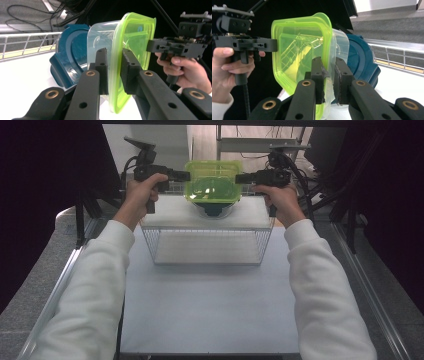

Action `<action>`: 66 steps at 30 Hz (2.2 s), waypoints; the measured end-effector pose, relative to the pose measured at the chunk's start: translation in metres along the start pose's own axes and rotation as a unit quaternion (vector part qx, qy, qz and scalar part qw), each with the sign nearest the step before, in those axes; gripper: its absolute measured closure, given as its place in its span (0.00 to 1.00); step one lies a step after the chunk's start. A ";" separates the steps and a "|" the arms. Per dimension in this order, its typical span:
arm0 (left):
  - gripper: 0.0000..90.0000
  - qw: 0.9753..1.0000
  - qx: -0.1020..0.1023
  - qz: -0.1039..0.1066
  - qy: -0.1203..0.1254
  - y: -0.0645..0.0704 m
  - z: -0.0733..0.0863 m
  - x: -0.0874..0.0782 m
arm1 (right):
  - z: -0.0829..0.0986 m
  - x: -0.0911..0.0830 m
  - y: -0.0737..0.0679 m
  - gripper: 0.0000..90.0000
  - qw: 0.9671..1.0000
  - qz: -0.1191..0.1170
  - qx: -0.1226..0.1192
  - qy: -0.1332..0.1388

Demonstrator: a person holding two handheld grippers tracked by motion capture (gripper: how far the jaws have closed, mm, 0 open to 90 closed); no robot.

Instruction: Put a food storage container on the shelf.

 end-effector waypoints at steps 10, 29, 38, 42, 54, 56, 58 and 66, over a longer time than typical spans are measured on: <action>0.86 0.999 -0.046 0.011 0.019 -0.016 -0.012 0.009 | -0.012 0.011 0.017 0.83 0.999 -0.010 0.053 0.001; 0.61 0.998 -0.064 -0.006 0.027 -0.030 -0.014 0.023 | -0.018 0.023 0.035 0.64 0.996 -0.023 0.088 0.022; 0.29 0.997 -0.015 -0.044 0.065 -0.023 -0.015 -0.001 | -0.019 -0.005 0.035 0.39 0.996 -0.002 0.044 0.076; 0.27 0.995 0.014 -0.048 0.082 -0.011 -0.007 -0.017 | -0.009 -0.024 0.028 0.35 0.997 0.003 0.005 0.079; 0.25 0.984 0.121 -0.106 0.071 0.006 0.077 -0.046 | 0.064 -0.073 0.008 0.32 0.992 0.025 -0.093 0.078; 0.25 0.984 0.128 -0.107 0.070 0.005 0.094 -0.047 | 0.080 -0.077 0.006 0.32 0.991 0.028 -0.105 0.078; 0.25 0.983 0.134 -0.110 0.067 0.005 0.110 -0.046 | 0.096 -0.079 0.005 0.32 0.990 0.030 -0.112 0.075; 0.26 0.977 0.155 -0.141 0.031 -0.006 0.199 -0.033 | 0.167 -0.076 0.005 0.31 0.986 0.057 -0.145 0.051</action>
Point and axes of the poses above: each handheld gripper's, and its own axes: x roughly forward along the jaws, z roughly out of its underside, y roughly to its right, the point moved 10 cm from there along x, roughly forward along the jaws, and after that the axes turned 13 degrees about -y, right-handed, at the moved point
